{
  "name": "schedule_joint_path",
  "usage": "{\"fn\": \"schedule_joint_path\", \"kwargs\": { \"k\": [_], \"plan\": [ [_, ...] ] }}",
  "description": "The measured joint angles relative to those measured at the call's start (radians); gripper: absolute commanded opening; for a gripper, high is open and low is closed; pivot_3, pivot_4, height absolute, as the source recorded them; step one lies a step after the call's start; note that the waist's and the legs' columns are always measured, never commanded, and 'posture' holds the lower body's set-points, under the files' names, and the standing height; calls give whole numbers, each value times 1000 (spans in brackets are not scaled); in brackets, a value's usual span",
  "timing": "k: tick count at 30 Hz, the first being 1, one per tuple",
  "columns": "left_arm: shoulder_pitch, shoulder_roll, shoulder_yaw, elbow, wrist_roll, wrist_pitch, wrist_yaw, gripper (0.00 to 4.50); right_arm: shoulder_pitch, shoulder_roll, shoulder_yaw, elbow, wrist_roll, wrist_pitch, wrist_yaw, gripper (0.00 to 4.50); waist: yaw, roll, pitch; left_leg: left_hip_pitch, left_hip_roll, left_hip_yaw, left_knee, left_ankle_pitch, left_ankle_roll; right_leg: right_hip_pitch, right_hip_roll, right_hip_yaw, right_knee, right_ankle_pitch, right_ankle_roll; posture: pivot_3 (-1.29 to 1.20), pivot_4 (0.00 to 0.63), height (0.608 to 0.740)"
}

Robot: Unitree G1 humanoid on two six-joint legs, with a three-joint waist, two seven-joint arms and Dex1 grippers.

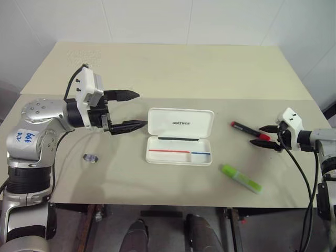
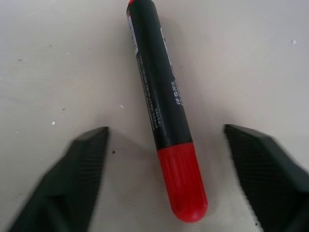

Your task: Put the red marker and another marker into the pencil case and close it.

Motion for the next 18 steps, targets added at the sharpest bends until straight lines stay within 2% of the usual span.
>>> {"fn": "schedule_joint_path", "kwargs": {
  "k": [6, 18],
  "plan": [
    [0, 0, 0, -8, 0, -3, -2, 4500, -2, 5, -5, 6, 2, 7, 18, 708, -2, 0, 0, 0, 0, 0, 1, 0, -1, 0, 0, 0, 1, 0, 0, 0, 150, 740],
    [-10, -23, -41, 60, 11, -83, -27, 4500, 10, 15, -14, -61, 5, -35, 59, 651, -5, 0, 0, 1, 0, 0, 0, 1, -1, 0, 0, 0, 2, 0, 0, 0, 150, 740]
  ]
}}
